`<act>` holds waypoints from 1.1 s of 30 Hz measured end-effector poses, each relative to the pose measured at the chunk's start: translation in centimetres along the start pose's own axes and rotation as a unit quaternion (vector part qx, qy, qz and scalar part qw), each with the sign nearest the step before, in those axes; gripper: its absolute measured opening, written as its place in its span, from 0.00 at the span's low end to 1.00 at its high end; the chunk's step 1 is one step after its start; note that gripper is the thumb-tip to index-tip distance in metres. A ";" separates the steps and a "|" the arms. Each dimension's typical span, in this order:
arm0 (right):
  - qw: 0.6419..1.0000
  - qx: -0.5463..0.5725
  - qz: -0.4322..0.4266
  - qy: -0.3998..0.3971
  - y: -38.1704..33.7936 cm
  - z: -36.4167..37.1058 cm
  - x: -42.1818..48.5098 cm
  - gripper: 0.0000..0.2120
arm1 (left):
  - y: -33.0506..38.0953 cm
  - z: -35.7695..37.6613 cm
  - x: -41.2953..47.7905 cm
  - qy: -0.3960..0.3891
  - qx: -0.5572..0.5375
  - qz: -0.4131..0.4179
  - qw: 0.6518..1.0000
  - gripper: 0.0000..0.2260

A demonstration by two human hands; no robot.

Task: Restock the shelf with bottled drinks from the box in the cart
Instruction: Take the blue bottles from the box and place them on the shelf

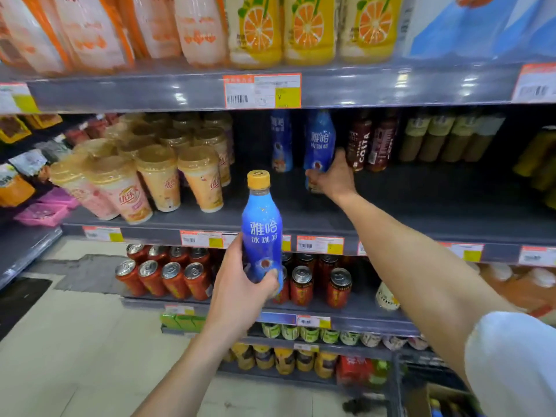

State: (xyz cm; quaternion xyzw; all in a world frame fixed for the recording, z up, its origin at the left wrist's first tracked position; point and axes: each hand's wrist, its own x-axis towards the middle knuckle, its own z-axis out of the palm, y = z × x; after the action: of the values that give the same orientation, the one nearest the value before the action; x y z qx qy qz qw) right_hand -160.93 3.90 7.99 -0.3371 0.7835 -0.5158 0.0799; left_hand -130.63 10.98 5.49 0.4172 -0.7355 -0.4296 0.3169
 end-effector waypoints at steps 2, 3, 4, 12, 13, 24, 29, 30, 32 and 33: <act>1.000 -0.003 -0.011 0.001 0.3 0.0 0.3 0.29 | 0.5 -0.1 0.8 0.008 -0.002 0.008 1.000 0.25; 1.000 -0.010 -0.015 0.002 0.4 0.1 0.6 0.29 | 0.7 -0.1 1.1 0.013 -0.003 0.017 1.000 0.25; 1.000 -0.018 -0.017 -0.002 0.5 0.2 0.8 0.29 | 1.0 0.0 1.5 0.017 -0.004 0.026 1.000 0.25; 0.997 -0.069 0.013 -0.011 0.6 -1.4 -0.1 0.36 | 4.1 -0.4 7.1 0.024 -0.019 0.065 0.997 0.24; 0.997 -0.081 0.009 -0.006 0.5 -2.1 -1.1 0.35 | 4.1 -0.3 8.3 0.024 -0.014 0.069 0.997 0.24; 0.931 -0.306 -0.127 -0.151 2.8 -7.2 -12.0 0.31 | 2.1 3.4 21.2 0.028 0.019 0.071 0.997 0.32; 0.913 -0.343 -0.166 -0.145 4.2 -6.6 -12.1 0.29 | 1.2 4.5 23.6 0.046 0.041 0.070 0.996 0.26; 0.913 -0.343 -0.174 -0.136 4.3 -6.4 -12.1 0.27 | 1.1 4.7 23.7 0.047 0.052 0.071 0.995 0.26; 0.915 -0.340 -0.184 -0.116 4.5 -6.2 -12.1 0.22 | 0.6 5.1 24.0 0.047 0.083 0.076 0.993 0.28; 0.916 -0.339 -0.187 -0.109 4.6 -6.1 -12.2 0.21 | 0.4 5.3 24.1 0.047 0.095 0.082 0.991 0.30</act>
State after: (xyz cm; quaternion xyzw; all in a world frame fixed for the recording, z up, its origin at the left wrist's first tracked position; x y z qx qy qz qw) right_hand -156.57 17.06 4.12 -0.5385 0.8203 -0.1854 -0.0523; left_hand -145.99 -8.33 6.21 0.4038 -0.7890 -0.3100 0.3440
